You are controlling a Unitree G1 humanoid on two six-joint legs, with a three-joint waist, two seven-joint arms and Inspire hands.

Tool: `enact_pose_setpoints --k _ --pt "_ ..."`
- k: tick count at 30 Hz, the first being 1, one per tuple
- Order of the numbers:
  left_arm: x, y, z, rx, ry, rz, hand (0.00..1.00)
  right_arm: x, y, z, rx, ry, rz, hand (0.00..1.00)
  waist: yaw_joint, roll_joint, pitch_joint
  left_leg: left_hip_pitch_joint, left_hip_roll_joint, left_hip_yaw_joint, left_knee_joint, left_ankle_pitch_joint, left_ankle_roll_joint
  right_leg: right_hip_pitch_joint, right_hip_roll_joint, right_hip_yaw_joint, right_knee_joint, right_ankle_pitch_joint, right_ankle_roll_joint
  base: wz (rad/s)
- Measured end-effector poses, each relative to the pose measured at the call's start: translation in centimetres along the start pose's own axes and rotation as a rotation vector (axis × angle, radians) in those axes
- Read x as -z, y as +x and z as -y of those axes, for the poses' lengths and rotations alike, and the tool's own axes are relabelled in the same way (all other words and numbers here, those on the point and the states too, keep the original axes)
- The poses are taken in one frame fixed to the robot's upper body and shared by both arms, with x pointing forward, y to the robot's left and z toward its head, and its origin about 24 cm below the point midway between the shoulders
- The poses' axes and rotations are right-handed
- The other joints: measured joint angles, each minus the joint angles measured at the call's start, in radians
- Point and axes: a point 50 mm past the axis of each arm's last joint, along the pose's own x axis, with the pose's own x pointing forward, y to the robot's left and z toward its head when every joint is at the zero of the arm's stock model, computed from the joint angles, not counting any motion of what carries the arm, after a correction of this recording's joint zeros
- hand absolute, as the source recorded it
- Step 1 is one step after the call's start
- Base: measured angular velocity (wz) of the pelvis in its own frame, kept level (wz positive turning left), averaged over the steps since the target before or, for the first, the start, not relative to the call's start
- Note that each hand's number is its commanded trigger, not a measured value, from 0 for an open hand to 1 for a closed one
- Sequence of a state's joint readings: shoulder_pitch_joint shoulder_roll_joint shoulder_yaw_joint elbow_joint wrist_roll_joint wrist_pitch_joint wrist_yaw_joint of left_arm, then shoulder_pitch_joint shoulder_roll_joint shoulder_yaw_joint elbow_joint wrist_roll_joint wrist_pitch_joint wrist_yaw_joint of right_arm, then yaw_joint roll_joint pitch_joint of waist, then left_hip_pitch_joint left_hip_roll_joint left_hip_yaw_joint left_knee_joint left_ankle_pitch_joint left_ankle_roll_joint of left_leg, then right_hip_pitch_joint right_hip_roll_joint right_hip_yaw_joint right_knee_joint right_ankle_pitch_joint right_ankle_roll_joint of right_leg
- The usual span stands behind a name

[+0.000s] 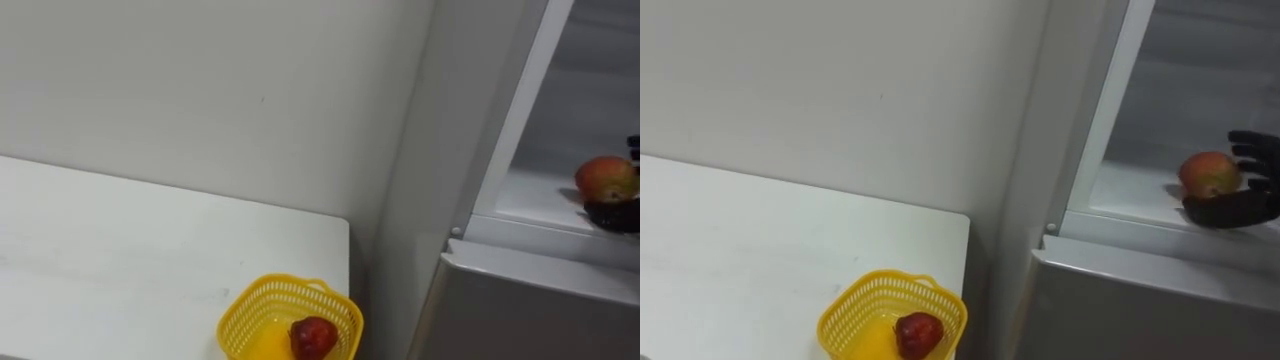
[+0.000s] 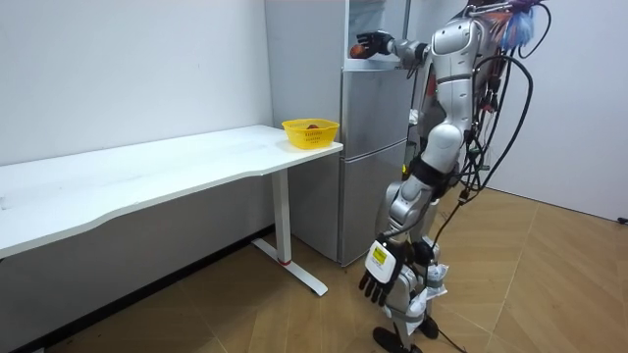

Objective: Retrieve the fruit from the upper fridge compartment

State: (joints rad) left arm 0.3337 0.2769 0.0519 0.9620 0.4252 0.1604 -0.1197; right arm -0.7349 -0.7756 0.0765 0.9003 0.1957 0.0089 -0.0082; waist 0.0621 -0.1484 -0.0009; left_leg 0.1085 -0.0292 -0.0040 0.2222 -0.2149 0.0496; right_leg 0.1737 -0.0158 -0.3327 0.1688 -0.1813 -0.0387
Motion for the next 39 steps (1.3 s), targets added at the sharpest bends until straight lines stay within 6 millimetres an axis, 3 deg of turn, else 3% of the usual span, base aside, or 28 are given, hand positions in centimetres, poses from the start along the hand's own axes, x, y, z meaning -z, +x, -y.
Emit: enact_pose_setpoints --k 21,22,23,39 --pt "-1.4 0.1 -0.8 -0.019 0.028 0.032 0.0 -0.5 0.2 -0.4 -0.055 -0.03 0.006 1.0 0.001 -0.009 -0.0019 0.008 -0.001 0.001 -0.005 0.001 -0.002 0.001 -0.001 0.0 -0.003 -0.011 -0.003 0.0" --pt "-1.4 0.1 -0.8 -0.02 0.028 0.033 0.0 -0.5 0.2 -0.4 -0.056 -0.03 0.006 0.56 0.001 -0.009 -0.0019 0.008 -0.001 0.001 -0.005 0.001 -0.002 0.001 -0.001 0.0 -0.003 -0.011 -0.003 0.0" --pt "-1.4 0.1 -0.8 -0.021 0.028 0.034 0.0 -0.5 0.2 -0.4 -0.056 -0.03 0.006 0.0 0.001 -0.009 -0.0019 0.008 -0.001 0.001 -0.005 0.001 -0.002 0.001 -0.001 0.0 -0.003 -0.011 -0.003 0.0" --pt "-1.4 0.1 -0.9 -0.018 0.028 0.031 0.0 -0.4 0.2 -0.5 -0.062 -0.033 -0.002 0.0 0.0 -0.011 -0.0006 0.009 -0.001 0.002 -0.006 0.001 -0.002 0.001 -0.001 0.0 -0.003 -0.011 -0.003 0.0"
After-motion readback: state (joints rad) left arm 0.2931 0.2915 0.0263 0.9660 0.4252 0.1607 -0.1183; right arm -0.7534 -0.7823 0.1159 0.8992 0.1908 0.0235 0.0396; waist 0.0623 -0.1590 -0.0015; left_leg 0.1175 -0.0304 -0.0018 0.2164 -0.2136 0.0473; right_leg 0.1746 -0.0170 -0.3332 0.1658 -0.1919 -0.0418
